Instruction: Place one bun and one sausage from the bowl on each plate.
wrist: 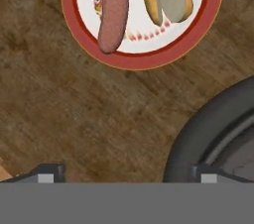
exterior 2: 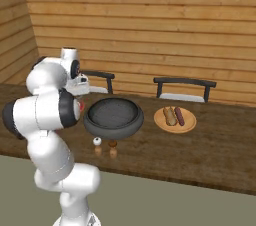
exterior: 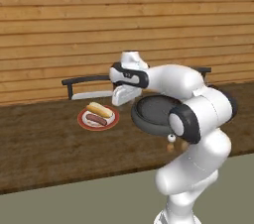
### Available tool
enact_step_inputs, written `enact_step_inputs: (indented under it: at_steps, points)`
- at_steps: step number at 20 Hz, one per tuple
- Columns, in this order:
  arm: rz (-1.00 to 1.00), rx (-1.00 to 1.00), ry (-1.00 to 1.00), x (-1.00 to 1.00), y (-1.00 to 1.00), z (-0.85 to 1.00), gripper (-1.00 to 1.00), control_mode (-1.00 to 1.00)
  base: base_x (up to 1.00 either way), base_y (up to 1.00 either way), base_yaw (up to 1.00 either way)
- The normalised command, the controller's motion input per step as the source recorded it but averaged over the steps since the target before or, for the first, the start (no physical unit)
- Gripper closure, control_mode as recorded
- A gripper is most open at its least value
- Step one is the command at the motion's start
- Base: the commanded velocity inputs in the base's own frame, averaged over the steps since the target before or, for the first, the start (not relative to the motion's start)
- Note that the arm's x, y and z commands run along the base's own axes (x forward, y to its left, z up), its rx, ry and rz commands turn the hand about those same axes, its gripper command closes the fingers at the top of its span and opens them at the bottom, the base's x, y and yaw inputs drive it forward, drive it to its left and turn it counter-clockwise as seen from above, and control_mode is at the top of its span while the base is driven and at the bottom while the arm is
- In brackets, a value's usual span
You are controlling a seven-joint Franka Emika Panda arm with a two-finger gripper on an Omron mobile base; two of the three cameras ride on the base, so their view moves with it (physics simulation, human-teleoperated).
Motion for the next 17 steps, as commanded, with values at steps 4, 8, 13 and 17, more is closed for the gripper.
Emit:
enact_step_inputs:
  at_steps: [4,8,13,17]
  points:
    - [-0.06,0.11,-0.07,-0.67,-0.6,0.0,-1.0,-1.0,0.0,0.0,0.0]
    - [-0.08,0.01,-0.02,-0.49,-0.49,0.44,-1.0,-1.0,0.0,0.0,0.0]
    - [-0.11,-0.03,0.0,-0.54,-0.36,0.95,-1.0,-1.0,0.0,0.0,0.0]
    - [-0.12,-0.05,0.0,-0.65,-0.3,0.92,-1.0,-1.0,0.0,0.0,0.0]
